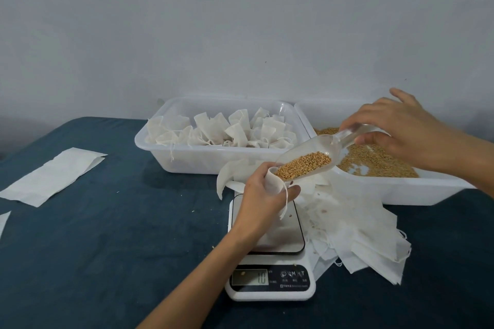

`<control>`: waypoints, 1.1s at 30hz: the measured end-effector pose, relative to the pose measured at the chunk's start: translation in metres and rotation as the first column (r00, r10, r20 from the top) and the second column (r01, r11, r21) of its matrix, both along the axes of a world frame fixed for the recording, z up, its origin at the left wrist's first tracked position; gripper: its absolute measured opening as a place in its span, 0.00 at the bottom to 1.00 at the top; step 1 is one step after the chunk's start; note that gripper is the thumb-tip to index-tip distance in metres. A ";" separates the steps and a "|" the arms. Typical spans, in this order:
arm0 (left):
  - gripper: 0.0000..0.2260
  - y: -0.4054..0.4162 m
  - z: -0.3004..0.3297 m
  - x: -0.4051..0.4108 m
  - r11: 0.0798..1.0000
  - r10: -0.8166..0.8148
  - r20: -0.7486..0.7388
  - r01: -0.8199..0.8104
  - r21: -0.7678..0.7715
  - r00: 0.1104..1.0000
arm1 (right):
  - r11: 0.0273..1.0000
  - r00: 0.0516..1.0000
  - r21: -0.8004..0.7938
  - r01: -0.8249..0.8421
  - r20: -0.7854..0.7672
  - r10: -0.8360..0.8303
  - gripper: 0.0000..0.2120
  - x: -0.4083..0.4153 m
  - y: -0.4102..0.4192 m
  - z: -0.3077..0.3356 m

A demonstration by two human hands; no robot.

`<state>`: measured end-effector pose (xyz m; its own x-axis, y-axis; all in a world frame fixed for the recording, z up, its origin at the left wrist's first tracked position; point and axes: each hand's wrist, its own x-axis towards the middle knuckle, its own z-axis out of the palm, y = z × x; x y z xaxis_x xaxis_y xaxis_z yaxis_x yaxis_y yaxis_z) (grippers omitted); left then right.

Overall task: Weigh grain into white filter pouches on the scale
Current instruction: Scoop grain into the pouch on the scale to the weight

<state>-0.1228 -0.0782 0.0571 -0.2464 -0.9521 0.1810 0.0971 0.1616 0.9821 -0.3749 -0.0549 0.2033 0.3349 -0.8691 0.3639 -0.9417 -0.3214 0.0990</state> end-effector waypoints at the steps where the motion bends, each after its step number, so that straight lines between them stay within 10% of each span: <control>1: 0.17 0.000 0.000 0.000 1.000 0.001 -0.001 -0.001 0.003 1.000 | 1.000 1.000 -0.001 0.003 -0.001 -0.003 0.12 0.000 0.000 0.000; 33: 0.22 -0.015 0.006 0.017 0.983 -0.175 0.057 0.178 -0.052 0.983 | 0.998 0.998 0.015 0.056 -0.024 -0.055 0.13 0.004 0.000 -0.004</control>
